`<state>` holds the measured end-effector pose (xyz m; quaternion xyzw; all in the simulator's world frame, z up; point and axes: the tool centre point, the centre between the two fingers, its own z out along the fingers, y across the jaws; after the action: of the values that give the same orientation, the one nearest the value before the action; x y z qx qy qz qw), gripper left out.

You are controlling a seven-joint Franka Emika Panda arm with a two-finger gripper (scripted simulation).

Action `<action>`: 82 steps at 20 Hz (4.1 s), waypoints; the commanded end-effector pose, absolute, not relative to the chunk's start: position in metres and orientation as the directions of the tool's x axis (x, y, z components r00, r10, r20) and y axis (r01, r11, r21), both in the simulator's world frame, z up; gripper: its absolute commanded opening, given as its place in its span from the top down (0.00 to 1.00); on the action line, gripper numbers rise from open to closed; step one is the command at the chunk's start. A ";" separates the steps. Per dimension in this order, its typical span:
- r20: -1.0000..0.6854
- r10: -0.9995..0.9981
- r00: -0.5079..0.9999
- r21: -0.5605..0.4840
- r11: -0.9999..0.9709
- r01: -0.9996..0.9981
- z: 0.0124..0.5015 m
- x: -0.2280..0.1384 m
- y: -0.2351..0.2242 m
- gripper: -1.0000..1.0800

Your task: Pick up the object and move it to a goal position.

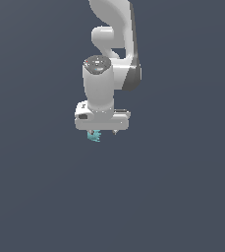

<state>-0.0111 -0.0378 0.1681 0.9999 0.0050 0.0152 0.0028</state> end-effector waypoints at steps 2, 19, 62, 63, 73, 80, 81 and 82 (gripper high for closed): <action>0.022 -0.011 1.000 0.003 -1.000 -0.012 0.146 -0.030 -0.055 0.04; 0.000 -0.075 0.997 0.000 -0.997 -0.075 0.090 -0.093 -0.098 0.04; 0.002 -0.076 0.997 0.000 -0.997 -0.076 0.075 -0.096 -0.090 1.00; 0.002 -0.076 0.997 0.000 -0.997 -0.076 0.081 -0.097 -0.088 1.00; 0.001 -0.076 0.997 0.001 -0.997 -0.076 0.168 -0.104 -0.068 1.00; 0.001 -0.076 0.997 0.002 -0.997 -0.076 0.242 -0.109 -0.051 1.00; 0.001 -0.076 0.997 0.002 -0.997 -0.076 0.252 -0.109 -0.048 1.00; 0.001 -0.076 0.997 0.002 -0.997 -0.076 0.262 -0.110 -0.046 1.00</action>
<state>-0.1082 -0.0494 0.2462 0.9993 -0.0381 0.0008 0.0009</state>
